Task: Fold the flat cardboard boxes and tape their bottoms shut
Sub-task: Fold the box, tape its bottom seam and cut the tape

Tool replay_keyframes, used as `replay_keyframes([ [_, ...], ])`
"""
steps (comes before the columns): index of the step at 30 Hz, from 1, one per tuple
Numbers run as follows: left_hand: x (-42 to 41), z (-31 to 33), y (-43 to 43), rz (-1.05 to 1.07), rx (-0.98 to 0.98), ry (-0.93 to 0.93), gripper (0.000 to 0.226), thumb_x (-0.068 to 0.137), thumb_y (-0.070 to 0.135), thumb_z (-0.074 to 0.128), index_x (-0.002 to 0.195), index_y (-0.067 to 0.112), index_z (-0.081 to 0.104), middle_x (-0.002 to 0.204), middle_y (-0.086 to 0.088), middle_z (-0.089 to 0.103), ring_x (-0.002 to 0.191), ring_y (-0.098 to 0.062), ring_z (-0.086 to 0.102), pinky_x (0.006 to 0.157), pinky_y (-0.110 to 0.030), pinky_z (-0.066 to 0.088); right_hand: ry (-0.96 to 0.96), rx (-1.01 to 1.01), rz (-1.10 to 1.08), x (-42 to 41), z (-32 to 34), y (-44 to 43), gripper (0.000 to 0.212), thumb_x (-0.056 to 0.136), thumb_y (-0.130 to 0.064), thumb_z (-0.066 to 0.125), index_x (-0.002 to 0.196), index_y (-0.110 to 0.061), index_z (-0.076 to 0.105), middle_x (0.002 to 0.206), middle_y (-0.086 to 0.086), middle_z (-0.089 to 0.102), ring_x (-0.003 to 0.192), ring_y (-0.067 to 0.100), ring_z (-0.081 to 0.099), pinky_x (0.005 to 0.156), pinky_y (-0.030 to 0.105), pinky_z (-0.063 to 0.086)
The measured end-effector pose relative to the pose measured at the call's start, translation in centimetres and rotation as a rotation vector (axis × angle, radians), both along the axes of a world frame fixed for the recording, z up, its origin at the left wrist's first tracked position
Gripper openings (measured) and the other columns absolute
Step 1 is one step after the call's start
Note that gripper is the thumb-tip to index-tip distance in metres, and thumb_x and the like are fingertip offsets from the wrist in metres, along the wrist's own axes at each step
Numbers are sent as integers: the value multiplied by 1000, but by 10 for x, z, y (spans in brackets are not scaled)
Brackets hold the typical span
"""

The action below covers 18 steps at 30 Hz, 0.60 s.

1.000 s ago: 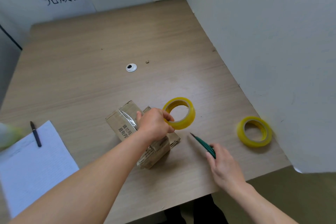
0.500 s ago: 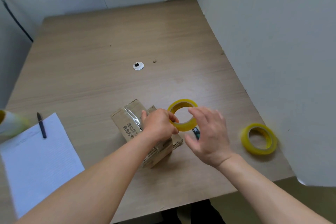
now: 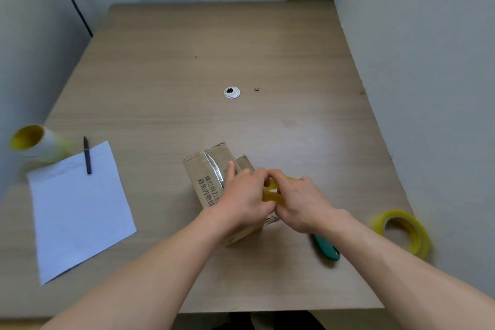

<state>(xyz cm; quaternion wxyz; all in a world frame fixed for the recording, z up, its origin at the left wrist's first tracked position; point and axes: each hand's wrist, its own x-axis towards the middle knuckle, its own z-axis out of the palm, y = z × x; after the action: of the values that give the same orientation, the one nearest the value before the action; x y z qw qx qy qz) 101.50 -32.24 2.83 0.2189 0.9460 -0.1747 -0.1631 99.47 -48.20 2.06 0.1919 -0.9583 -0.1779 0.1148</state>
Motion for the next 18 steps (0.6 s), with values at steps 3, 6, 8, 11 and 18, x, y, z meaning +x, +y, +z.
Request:
replay_keyframes([
  [3,-5,-2,10,-65,-43,-29,35,74,42,61,91,26,36,81,12,42,100,-17,44,119,-55,5,39,-1,57,6,0,1,42,83,-27,58,118,-32,35,109,-4,67,98,30,59,77,35,31],
  [6,-8,-2,15,-100,-64,-102,45,70,53,60,91,25,31,84,11,35,102,-19,42,120,-50,5,91,-4,101,15,5,-1,44,80,-21,58,117,-36,38,103,-8,64,92,24,58,76,33,31],
  [8,-10,-7,17,-111,-66,-157,51,71,53,66,94,23,33,90,8,37,104,-20,41,121,-47,4,131,21,127,21,8,-5,46,79,-18,58,117,-37,41,96,-14,55,84,14,50,75,31,31],
  [11,-11,-17,20,-106,-93,-249,55,66,53,69,98,17,44,95,2,45,99,-22,44,118,-51,16,155,31,188,28,9,-8,48,80,-17,59,122,-37,46,98,-21,48,84,3,41,76,28,31],
  [18,-11,-24,21,-131,-71,-268,74,64,58,60,119,13,43,120,-7,43,125,-29,40,119,-54,14,279,-53,296,37,2,-2,29,87,-29,57,114,-33,64,102,-5,59,90,18,58,80,36,48],
])
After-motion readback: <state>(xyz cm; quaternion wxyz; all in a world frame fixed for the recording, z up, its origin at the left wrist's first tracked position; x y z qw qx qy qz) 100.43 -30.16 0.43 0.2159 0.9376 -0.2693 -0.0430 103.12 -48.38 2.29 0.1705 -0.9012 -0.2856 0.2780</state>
